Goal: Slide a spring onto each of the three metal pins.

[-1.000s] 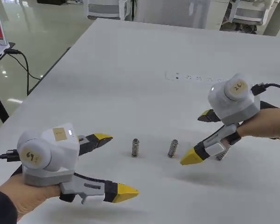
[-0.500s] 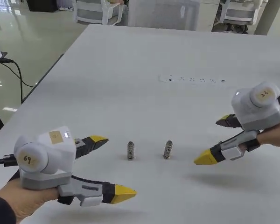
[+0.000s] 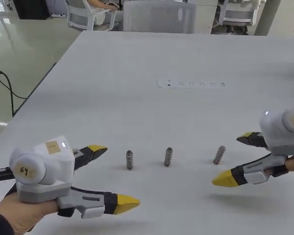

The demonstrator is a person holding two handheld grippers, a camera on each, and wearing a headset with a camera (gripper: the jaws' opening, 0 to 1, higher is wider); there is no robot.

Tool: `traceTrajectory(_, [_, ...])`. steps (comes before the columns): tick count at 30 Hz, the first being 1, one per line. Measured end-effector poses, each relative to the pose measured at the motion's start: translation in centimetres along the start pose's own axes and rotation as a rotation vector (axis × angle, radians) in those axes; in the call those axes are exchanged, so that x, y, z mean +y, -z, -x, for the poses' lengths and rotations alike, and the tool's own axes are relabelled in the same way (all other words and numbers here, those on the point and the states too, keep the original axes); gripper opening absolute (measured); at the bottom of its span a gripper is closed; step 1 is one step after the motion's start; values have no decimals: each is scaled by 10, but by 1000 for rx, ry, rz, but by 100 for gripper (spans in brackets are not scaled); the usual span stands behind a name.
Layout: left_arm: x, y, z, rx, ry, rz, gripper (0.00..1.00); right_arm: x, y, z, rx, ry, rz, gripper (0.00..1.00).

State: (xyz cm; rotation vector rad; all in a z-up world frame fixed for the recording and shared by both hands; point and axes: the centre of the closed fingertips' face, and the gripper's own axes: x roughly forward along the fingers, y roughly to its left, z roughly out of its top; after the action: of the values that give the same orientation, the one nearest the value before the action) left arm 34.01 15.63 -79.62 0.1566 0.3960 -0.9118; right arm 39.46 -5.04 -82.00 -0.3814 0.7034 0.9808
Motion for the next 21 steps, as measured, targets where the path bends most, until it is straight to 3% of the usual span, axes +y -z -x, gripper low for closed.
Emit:
traceTrajectory(12, [2,4,3,-5,-21,24,91,18,4,17,-96,42,23,100])
traceTrajectory(21, [5,5,3,-21,-49,44,91,22,10,25,-192,87,-35,100])
